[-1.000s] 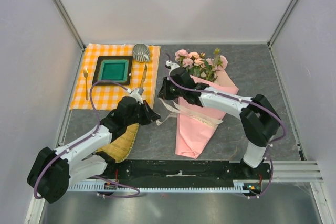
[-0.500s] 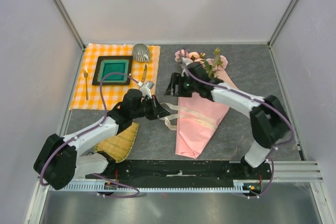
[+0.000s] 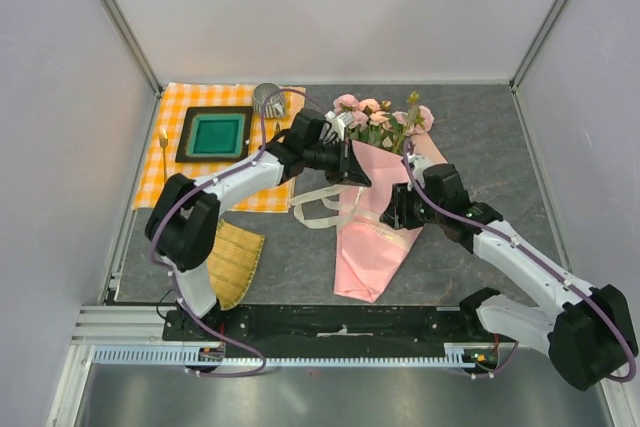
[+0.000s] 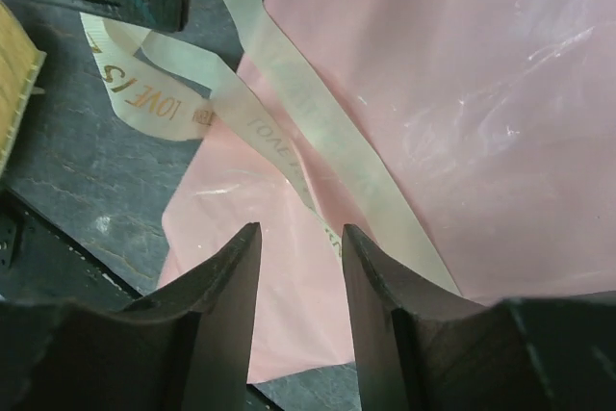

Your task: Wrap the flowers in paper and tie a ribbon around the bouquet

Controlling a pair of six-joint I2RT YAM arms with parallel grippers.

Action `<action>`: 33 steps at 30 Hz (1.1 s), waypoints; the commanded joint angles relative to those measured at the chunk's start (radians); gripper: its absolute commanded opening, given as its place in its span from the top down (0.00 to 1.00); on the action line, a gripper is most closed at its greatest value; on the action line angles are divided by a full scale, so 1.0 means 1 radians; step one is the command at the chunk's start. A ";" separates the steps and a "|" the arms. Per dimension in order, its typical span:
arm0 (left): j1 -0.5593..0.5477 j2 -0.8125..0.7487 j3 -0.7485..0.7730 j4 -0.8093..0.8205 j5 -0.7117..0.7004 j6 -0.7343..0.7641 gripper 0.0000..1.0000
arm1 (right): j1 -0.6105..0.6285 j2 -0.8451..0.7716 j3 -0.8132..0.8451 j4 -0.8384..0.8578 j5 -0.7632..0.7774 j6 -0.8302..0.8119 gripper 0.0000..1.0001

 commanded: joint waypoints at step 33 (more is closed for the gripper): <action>-0.016 0.245 0.226 -0.131 0.216 0.014 0.98 | 0.066 0.157 -0.077 0.135 -0.028 -0.011 0.93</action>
